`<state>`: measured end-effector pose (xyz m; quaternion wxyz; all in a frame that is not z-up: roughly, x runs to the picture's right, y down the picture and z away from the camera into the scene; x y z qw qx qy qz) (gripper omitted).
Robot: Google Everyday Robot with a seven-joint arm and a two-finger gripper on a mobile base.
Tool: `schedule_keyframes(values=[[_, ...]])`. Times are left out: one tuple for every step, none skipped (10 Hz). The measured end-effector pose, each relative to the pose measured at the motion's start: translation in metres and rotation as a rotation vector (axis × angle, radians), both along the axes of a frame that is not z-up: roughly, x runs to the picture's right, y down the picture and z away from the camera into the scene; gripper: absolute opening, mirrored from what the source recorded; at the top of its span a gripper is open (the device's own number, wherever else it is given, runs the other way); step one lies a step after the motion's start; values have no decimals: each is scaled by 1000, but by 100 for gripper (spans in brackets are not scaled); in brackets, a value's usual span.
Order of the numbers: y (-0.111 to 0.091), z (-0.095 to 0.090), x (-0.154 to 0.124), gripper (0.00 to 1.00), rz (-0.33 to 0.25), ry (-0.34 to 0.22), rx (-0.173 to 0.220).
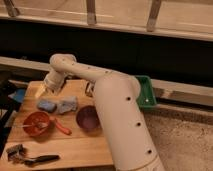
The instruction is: Wipe purple bowl with sponge
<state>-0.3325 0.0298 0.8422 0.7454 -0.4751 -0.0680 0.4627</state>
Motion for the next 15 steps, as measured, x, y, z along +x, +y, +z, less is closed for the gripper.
schedule_keyframes(values=[[4,3,-6,72,-34,16,6],[7,7,-8,72,-64,47,20],[9,11,-9,72,-85,76,35],[8,12,-9,72,-87,86,44],[7,13,-7,72,-84,89,46],[7,14,-6,72,-84,91,47],[7,13,-7,72,-86,90,47],[8,13,-8,72,-86,89,46],[8,14,-8,72,-80,87,47],[9,20,-9,72,-69,87,46],[13,28,-13,72,-60,88,42],[19,36,-18,72,-59,88,36],[23,42,-19,72,-60,93,30],[26,45,-19,72,-62,95,25],[29,47,-20,72,-64,100,20]])
